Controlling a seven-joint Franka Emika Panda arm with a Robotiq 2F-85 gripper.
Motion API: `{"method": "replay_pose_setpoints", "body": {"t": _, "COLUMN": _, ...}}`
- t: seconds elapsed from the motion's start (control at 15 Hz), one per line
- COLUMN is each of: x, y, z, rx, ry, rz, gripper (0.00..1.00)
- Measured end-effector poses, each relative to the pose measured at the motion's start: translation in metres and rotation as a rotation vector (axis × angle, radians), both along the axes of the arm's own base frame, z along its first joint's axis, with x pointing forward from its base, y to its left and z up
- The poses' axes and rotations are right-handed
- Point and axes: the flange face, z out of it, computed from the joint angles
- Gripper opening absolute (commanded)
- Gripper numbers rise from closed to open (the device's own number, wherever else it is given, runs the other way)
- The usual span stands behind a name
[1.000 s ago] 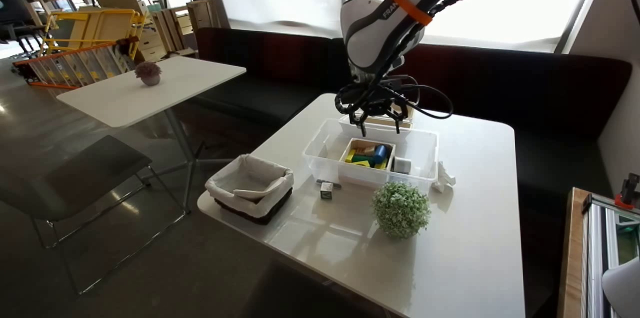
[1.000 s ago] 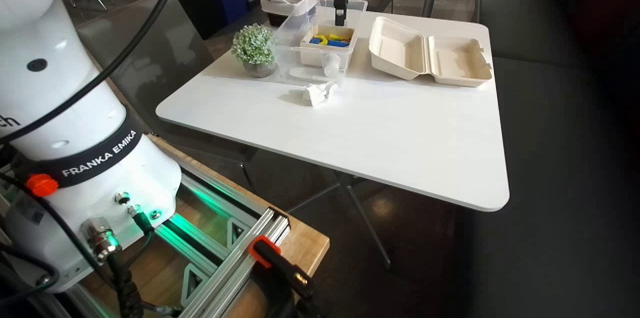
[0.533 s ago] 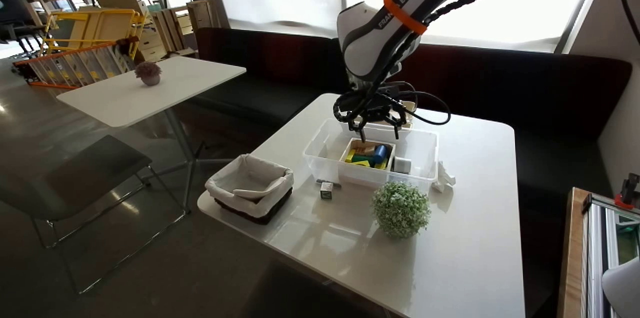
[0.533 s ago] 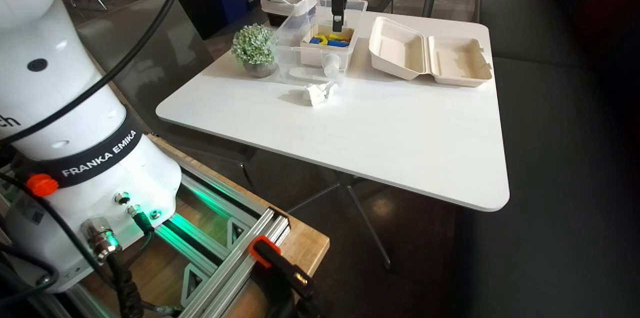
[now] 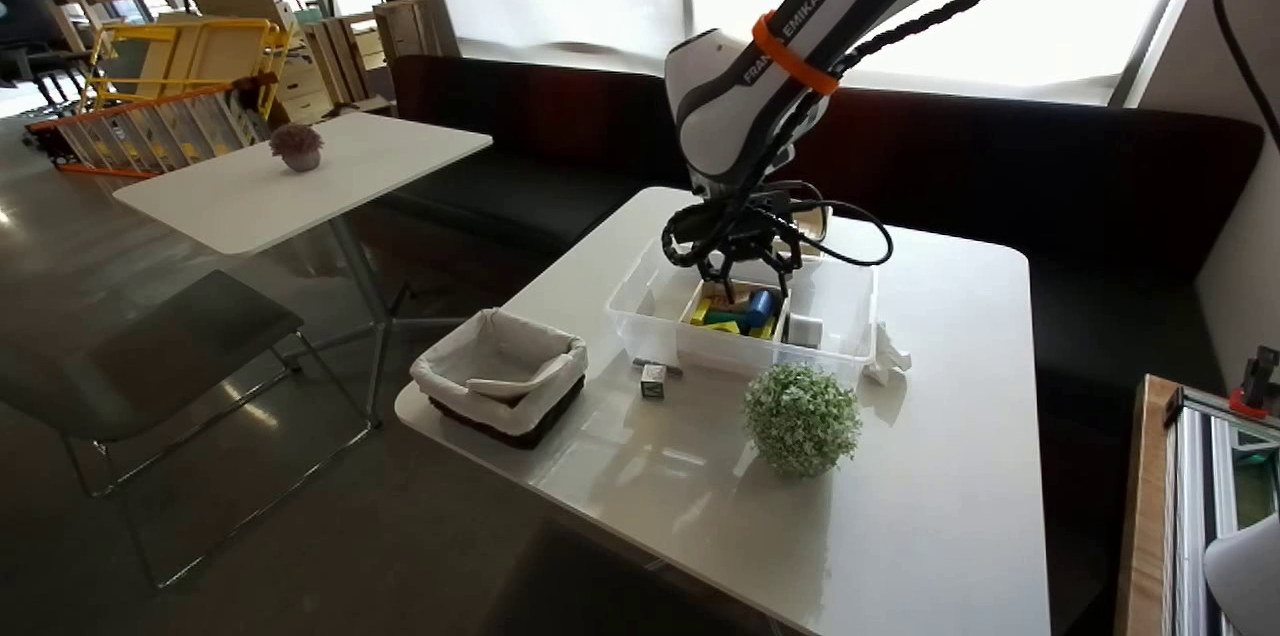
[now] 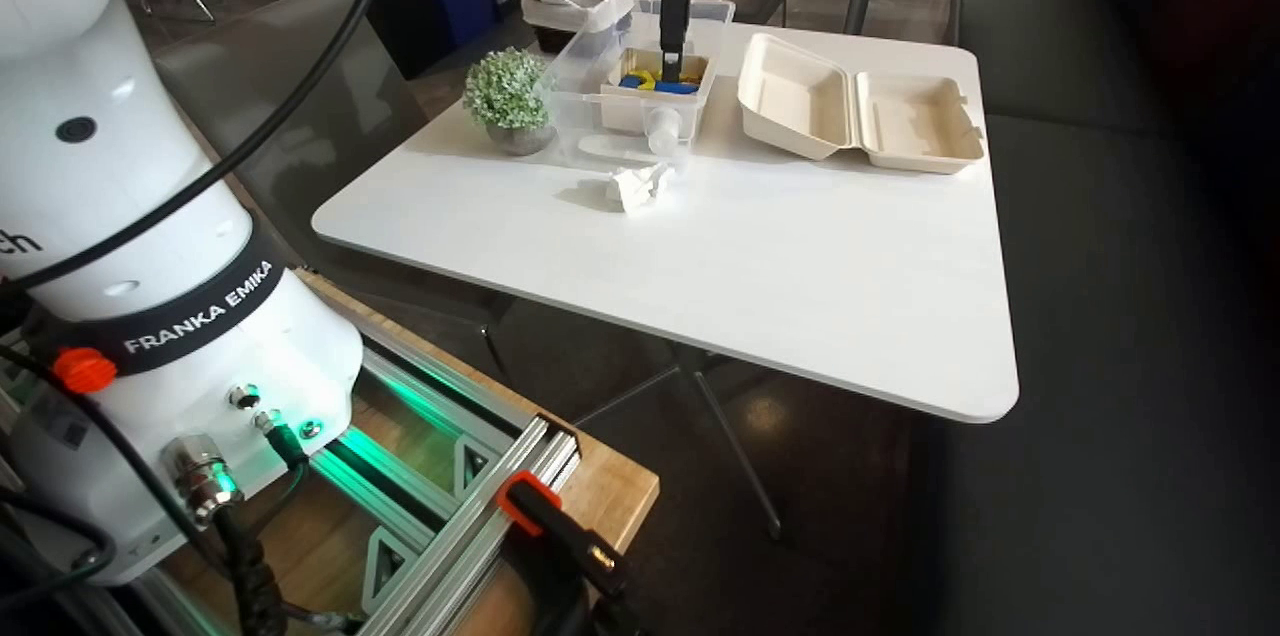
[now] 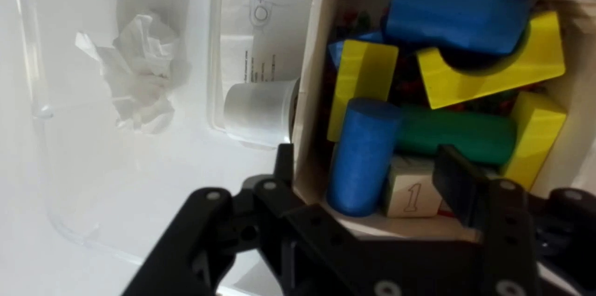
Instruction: Move the blue block to the disposable lunch pack
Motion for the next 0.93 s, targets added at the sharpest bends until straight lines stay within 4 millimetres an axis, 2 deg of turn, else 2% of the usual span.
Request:
{"method": "replay_pose_setpoints", "body": {"t": 0.27, "x": 0.002, "y": 0.006, "z": -0.008, "rx": -0.001, "ry": 0.009, "rz": 0.011, "gripper": 0.66}}
{"method": "replay_pose_setpoints", "body": {"t": 0.33, "x": 0.003, "y": 0.007, "z": -0.009, "rx": -0.001, "ry": 0.010, "rz": 0.012, "gripper": 0.60}}
{"method": "replay_pose_setpoints", "body": {"t": 0.4, "x": 0.003, "y": 0.007, "z": -0.010, "rx": -0.002, "ry": 0.011, "rz": 0.012, "gripper": 0.62}}
{"method": "replay_pose_setpoints", "body": {"t": 0.47, "x": 0.003, "y": 0.007, "z": -0.011, "rx": -0.002, "ry": 0.011, "rz": 0.012, "gripper": 0.57}}
{"method": "replay_pose_setpoints", "body": {"t": 0.53, "x": 0.004, "y": 0.008, "z": -0.011, "rx": -0.002, "ry": 0.012, "rz": 0.012, "gripper": 0.57}}
{"method": "replay_pose_setpoints", "body": {"t": 0.8, "x": 0.004, "y": 0.008, "z": -0.014, "rx": -0.003, "ry": 0.016, "rz": 0.013, "gripper": 0.46}}
{"method": "replay_pose_setpoints", "body": {"t": 0.87, "x": 0.004, "y": 0.008, "z": -0.015, "rx": -0.003, "ry": 0.018, "rz": 0.013, "gripper": 0.49}}
{"method": "replay_pose_setpoints", "body": {"t": 0.93, "x": 0.004, "y": 0.008, "z": -0.016, "rx": -0.004, "ry": 0.019, "rz": 0.013, "gripper": 0.45}}
